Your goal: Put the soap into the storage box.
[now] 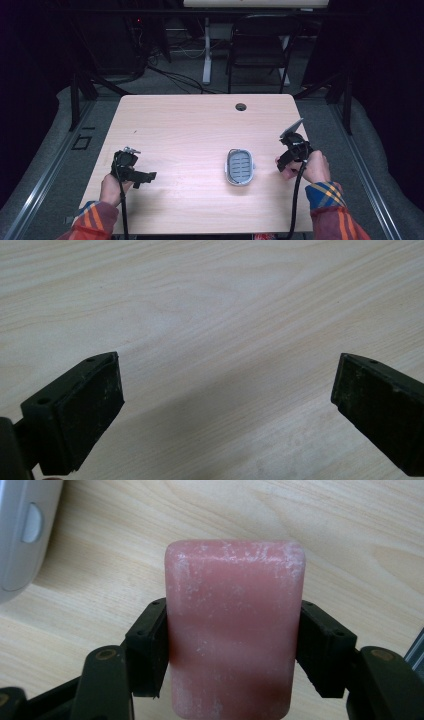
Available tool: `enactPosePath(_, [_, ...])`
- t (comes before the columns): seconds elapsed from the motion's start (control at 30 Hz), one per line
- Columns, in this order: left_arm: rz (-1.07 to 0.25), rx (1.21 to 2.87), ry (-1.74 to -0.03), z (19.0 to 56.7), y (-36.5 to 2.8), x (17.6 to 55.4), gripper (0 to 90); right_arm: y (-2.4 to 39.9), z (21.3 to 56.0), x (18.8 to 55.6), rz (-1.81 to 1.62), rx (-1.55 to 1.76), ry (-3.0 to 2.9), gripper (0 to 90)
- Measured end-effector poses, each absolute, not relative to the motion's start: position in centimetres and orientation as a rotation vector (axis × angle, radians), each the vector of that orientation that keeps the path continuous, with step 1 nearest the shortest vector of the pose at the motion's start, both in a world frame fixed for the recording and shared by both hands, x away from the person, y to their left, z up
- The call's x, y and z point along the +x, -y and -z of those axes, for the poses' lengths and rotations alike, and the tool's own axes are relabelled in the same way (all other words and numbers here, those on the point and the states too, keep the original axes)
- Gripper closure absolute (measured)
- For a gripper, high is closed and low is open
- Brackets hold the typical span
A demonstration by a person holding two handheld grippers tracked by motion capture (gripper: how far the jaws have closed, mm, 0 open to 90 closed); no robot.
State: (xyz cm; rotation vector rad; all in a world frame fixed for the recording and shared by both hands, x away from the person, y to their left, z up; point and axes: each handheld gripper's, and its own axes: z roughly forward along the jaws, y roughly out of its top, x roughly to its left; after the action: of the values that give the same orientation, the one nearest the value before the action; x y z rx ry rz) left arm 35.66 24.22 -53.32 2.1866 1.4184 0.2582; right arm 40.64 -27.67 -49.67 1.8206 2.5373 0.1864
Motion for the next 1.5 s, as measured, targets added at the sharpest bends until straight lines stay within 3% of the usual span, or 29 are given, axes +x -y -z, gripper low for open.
enactPosePath(1.5, [-0.267, 2.207, -1.411, 53.5, -23.9, 35.9, 0.3, 21.5, 44.9, 41.4, -0.178, 1.655, -2.654, 37.2])
